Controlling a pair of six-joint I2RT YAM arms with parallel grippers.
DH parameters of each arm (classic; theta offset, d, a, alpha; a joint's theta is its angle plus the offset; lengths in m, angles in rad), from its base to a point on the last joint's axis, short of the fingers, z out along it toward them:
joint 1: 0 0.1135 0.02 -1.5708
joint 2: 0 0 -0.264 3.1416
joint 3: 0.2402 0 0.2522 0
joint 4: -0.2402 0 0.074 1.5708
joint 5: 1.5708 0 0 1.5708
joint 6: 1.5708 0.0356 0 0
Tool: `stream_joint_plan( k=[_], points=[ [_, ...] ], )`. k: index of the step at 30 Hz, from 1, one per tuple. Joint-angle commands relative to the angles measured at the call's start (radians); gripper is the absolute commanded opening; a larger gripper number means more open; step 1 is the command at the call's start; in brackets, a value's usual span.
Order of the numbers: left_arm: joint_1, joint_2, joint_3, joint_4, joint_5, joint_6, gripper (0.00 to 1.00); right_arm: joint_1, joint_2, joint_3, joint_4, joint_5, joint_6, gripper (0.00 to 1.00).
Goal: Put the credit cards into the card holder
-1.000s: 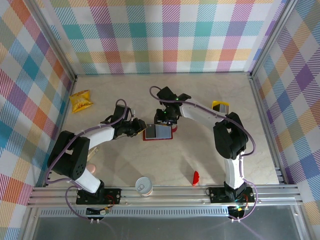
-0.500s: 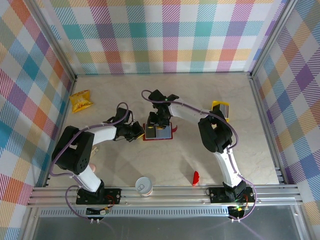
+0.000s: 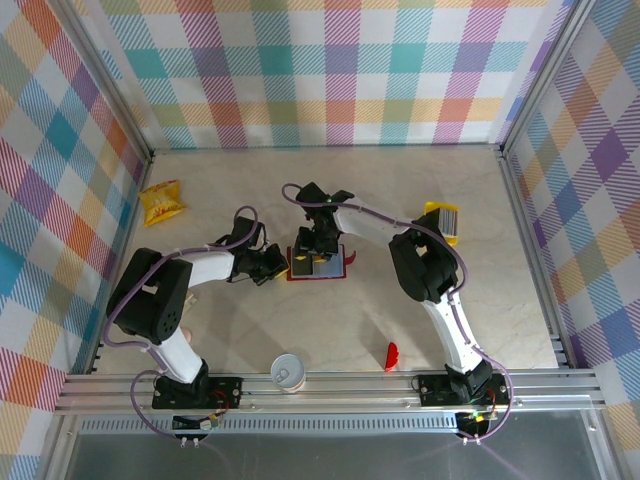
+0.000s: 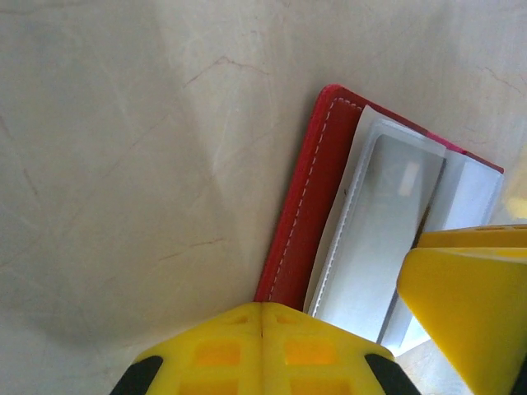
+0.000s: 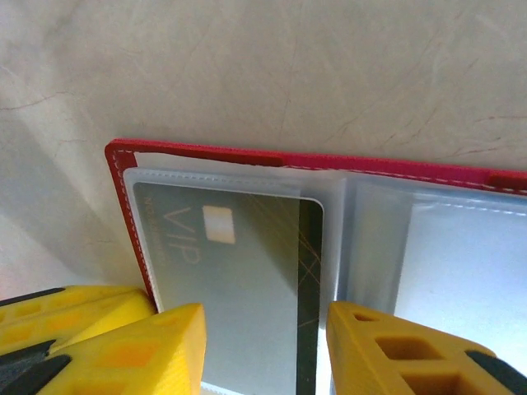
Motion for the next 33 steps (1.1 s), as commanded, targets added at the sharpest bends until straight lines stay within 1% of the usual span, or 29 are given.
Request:
stream_joint_plan(
  k=[1,22,26,28,31,33],
  points=[
    [0.011,0.034,-0.021,-0.004,-0.008,0.018,0.0,0.011,0.019,0.031,-0.01,-0.027,-0.008,0.43],
    [0.011,0.05,-0.028,0.016,0.001,0.019,0.0,0.017,0.017,0.027,0.042,-0.087,-0.005,0.4],
    [0.01,0.045,-0.027,0.011,-0.001,0.018,0.0,0.018,-0.013,0.014,0.023,-0.029,0.002,0.41],
    [0.011,0.038,-0.026,0.007,-0.006,0.02,0.0,0.016,-0.05,-0.006,0.016,0.009,0.008,0.44],
    [0.011,0.027,-0.03,0.002,-0.011,0.021,0.0,0.006,-0.124,-0.045,-0.006,0.058,0.01,0.47],
    [0.013,0.02,-0.032,0.003,-0.009,0.022,0.02,-0.008,-0.193,-0.113,0.012,0.077,0.014,0.48]
  ],
)
